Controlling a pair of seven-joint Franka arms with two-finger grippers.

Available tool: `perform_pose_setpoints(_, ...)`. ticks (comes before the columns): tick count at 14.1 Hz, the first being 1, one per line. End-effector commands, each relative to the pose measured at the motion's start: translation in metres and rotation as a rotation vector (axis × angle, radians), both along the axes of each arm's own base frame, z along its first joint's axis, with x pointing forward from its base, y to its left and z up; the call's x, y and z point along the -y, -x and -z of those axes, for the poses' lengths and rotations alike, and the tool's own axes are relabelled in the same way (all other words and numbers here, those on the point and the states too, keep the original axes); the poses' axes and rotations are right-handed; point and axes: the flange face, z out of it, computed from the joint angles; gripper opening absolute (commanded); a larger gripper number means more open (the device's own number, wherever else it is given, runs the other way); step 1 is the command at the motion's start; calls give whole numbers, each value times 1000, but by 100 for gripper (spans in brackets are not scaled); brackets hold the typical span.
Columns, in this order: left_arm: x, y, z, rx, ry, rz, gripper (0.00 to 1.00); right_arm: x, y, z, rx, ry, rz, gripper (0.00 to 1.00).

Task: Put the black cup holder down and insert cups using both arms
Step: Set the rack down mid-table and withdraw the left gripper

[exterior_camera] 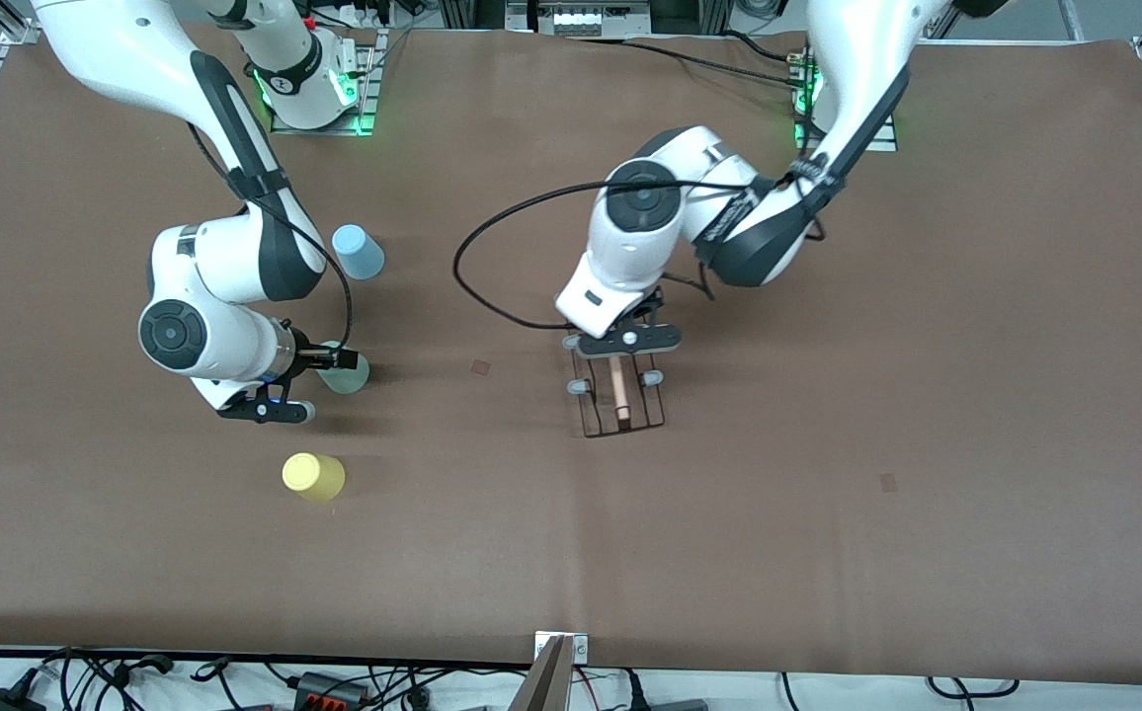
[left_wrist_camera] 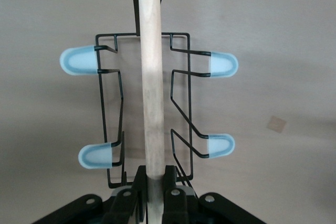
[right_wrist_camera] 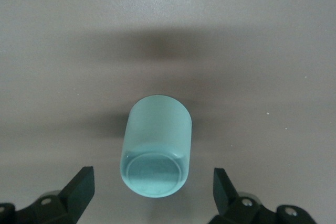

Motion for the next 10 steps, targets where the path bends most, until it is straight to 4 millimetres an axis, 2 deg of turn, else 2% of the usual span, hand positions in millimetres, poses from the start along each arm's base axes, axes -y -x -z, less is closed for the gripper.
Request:
perform_pose_setpoints(1, 11, -15, -6, 41, 14, -6, 6, -1, 5, 5, -17, -5, 21, 100)
perform_pose_setpoints(3, 26, -6, 1, 91, -4, 44, 13, -1, 6, 11, -28, -3, 21, 100)
perform_pose_setpoints(4, 30, -3, 1, 99, -9, 53, 24, 0, 7, 15, -34, -1, 21, 100)
perform_pose_setpoints(5, 30, -3, 1, 100, -8, 51, 58, 0, 7, 19, -40, 0, 21, 100)
perform_pose_setpoints(6, 26, -7, -6, 109, -6, 47, 71, 0, 8, 22, -44, 2, 21, 100)
perform_pose_setpoints(7, 14, -16, -25, 130, -5, 33, 72, -1, 8, 25, -49, 3, 19, 100)
perform_pose_setpoints(8, -1, -23, -49, 151, 3, 12, 78, -1, 8, 26, -50, 3, 19, 100)
perform_pose_setpoints(9, -21, -31, -62, 149, -27, -9, 98, -1, 8, 28, -51, 4, 19, 100)
perform_pose_setpoints(10, -46, -38, -71, 130, -72, -7, 100, -4, 9, 28, -53, 4, 15, 100)
